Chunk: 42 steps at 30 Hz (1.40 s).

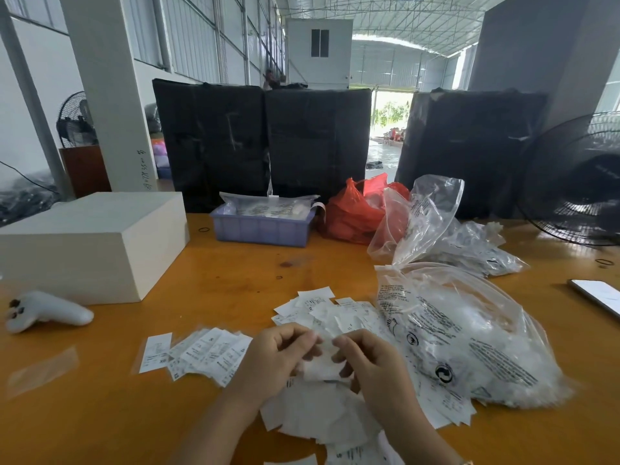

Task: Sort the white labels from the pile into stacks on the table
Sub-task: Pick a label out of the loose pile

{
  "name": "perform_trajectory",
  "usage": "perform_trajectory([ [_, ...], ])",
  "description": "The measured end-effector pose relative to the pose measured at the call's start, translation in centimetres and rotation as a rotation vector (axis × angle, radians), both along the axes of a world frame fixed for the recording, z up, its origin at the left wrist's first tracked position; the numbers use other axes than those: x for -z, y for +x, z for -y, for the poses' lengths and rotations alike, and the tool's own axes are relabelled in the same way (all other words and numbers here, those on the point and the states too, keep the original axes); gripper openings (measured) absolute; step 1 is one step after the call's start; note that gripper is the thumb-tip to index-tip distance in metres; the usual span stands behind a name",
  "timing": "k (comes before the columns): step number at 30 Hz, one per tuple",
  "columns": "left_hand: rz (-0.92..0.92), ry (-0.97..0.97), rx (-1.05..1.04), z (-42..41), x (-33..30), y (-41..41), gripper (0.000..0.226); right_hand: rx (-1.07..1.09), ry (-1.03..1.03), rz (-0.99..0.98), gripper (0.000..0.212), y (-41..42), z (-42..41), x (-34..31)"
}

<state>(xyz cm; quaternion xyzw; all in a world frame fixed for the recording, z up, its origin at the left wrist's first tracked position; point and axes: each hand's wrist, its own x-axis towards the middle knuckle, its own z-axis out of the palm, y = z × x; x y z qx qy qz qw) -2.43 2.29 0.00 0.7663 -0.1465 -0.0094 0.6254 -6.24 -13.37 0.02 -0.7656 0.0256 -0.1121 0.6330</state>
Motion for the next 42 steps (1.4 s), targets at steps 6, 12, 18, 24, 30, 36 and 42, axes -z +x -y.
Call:
perform_trajectory([
  [6,-0.051,-0.236,-0.343,-0.8,0.0,0.8,0.019,-0.071,-1.001,0.256,0.028,0.7,1.1,1.0],
  [12,-0.072,-0.303,-0.447,-1.4,-0.2,1.0,0.021,-0.108,-1.303,0.346,0.034,1.1,0.5,1.4],
  [18,-0.022,-0.211,-0.369,-1.0,0.0,0.8,0.016,0.043,-1.056,0.408,0.008,0.9,0.2,1.2],
  [24,0.045,-0.049,-0.244,-0.3,0.5,0.5,0.011,0.031,-0.511,0.156,0.017,1.1,0.8,0.7],
  [30,0.06,-0.018,-0.217,-0.2,0.5,0.5,0.012,-0.058,-0.103,-0.067,0.016,1.0,1.5,0.2],
  [36,-0.007,-0.051,-0.163,-0.1,0.2,0.2,0.012,0.0,0.33,-0.161,0.021,0.8,2.4,-1.0],
  [42,-0.145,-0.107,-0.022,0.0,-0.1,0.1,0.016,-0.049,0.307,-0.145,0.004,0.6,2.6,-1.0],
])
